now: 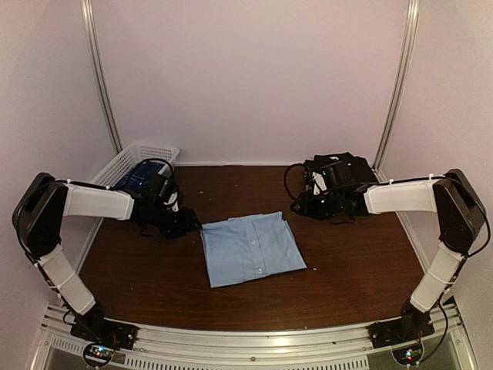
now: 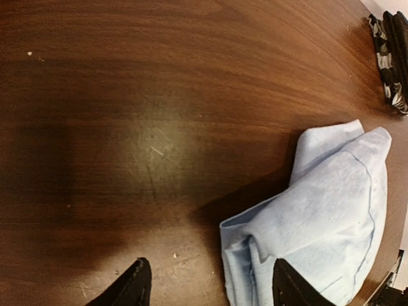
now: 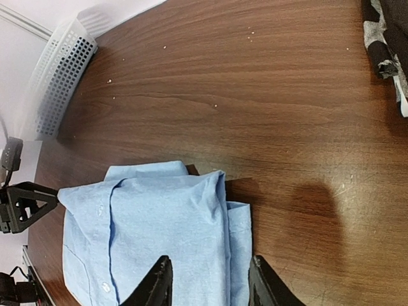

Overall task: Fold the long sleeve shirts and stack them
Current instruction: Fold the 2/3-rectangle-folded shirt at the center of the board, then smooth out the square-folded shirt at the center of the board.

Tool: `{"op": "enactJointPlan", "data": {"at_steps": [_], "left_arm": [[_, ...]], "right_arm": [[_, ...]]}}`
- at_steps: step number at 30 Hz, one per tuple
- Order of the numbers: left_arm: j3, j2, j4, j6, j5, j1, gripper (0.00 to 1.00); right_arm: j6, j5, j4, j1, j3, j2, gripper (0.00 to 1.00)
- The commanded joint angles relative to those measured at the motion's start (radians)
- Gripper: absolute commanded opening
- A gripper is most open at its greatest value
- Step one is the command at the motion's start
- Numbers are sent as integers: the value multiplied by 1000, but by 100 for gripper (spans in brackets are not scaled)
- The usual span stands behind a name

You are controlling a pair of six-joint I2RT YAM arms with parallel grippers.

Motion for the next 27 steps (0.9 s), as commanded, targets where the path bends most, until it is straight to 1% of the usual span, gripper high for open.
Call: {"op": "enactJointPlan", "data": {"at_steps": [1,3,5,8,9,14,18,23,27], "left_arm": [[8,-73,-13,0,-103,3,70],[19,-108,-22,10,-127,1,66],[33,-139,-29,25,-145,-6,57],[67,-139,-64,49,-124,-27,34],[76,-135,-70,54,-119,-40,30],[99,-72,-61,55,-66,-107,16],[136,11,-53,68,-28,-122,8],[234,158,-84,120,-73,-109,8],[351,278,-127,160,-100,-81,7]], "right_arm": [[-27,36,-30,66,35,-14,42],[-33,45,-24,117,50,3,41],[-38,47,-20,153,73,34,38],[-39,24,-14,202,125,94,36],[-40,20,-14,220,147,116,35],[-31,1,-15,283,250,226,33],[-29,22,-22,284,325,309,31],[11,71,-66,249,425,434,30],[61,36,-44,214,444,478,31]]}}
